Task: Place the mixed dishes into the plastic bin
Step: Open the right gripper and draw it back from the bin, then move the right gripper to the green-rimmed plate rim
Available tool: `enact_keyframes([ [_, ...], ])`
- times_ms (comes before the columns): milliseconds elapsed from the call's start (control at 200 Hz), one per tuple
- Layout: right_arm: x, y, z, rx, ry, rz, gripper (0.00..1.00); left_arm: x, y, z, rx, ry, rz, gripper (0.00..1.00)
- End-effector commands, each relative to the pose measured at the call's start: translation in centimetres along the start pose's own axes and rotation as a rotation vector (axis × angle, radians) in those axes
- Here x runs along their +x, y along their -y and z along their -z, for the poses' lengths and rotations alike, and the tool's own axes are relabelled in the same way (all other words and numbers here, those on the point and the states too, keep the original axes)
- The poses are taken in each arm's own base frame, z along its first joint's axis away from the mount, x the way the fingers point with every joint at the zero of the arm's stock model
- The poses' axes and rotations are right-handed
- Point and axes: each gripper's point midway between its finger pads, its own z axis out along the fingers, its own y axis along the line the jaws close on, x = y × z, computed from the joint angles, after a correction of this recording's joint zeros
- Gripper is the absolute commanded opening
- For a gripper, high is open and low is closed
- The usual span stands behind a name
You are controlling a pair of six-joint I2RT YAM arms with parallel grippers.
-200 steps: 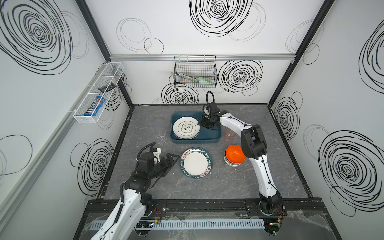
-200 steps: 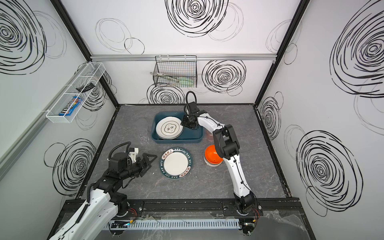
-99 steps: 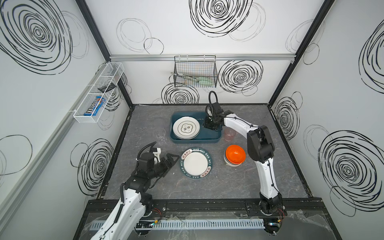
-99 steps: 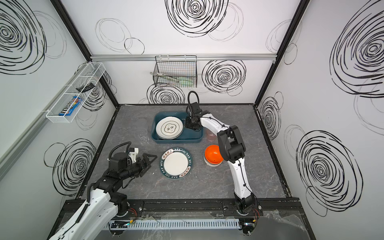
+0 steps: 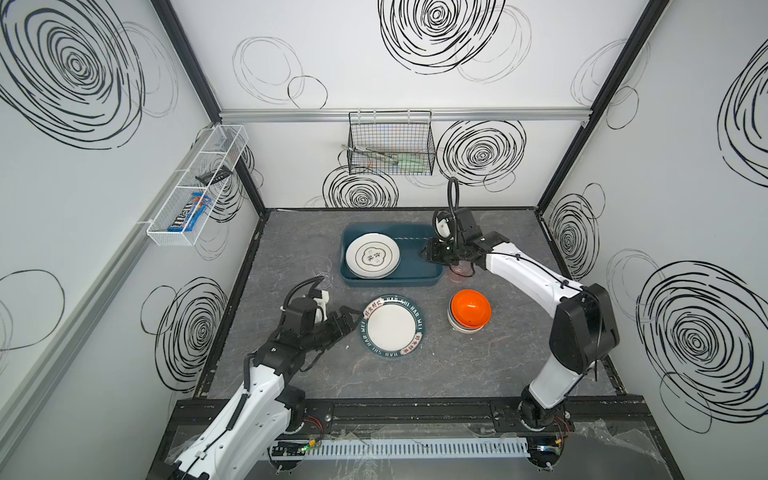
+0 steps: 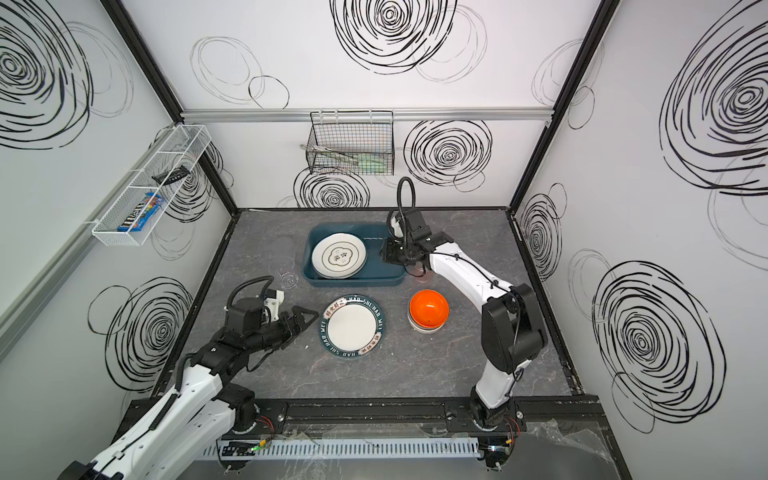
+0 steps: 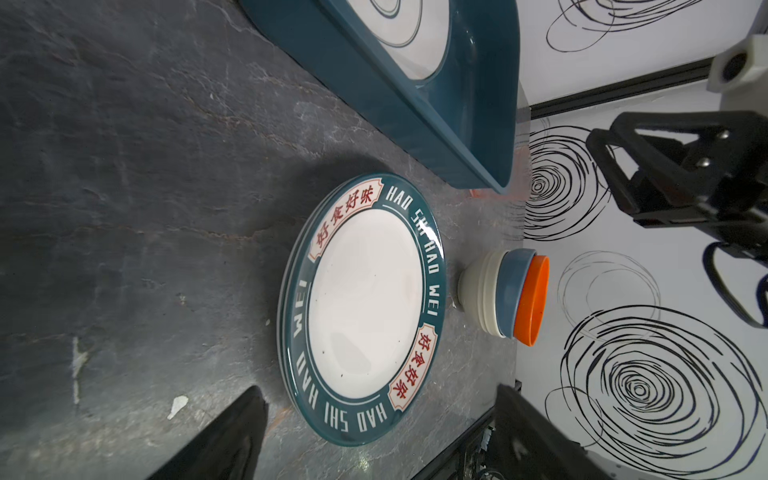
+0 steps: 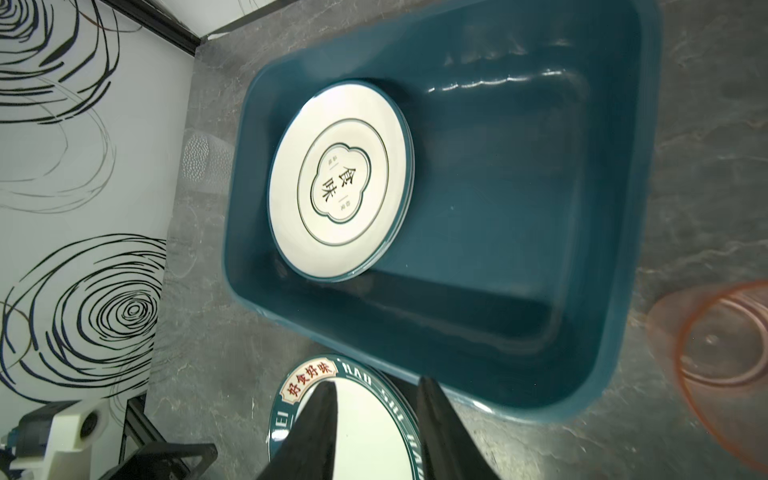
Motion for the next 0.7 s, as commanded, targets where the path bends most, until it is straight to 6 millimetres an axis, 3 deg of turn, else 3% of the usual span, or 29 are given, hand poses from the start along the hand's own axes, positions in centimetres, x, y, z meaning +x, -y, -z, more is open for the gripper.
enact_keyframes([
  [0,2.2,0.1,1.4,-0.012,-0.034,0.047,0.38,-0.4,0.2,-0.2,-0.043,0.012,-0.062,0.84],
  [155,5.7,0.3,1.9,-0.005,-0.089,0.085,0.43,0.4,0.2,-1.2,-0.063,-0.017,-0.087,0.79],
  [320,8.7,0.0,1.1,0.009,-0.150,0.111,0.44,1.1,-0.1,-2.3,-0.094,-0.054,-0.125,0.71],
  [455,10.4,0.0,-0.1,0.050,-0.197,0.128,0.44,1.6,-0.6,-3.1,-0.127,-0.079,-0.143,0.66],
  [695,12.7,1.0,-2.3,0.101,-0.257,0.133,0.44,2.1,-1.6,-4.1,-0.156,-0.105,-0.144,0.66],
])
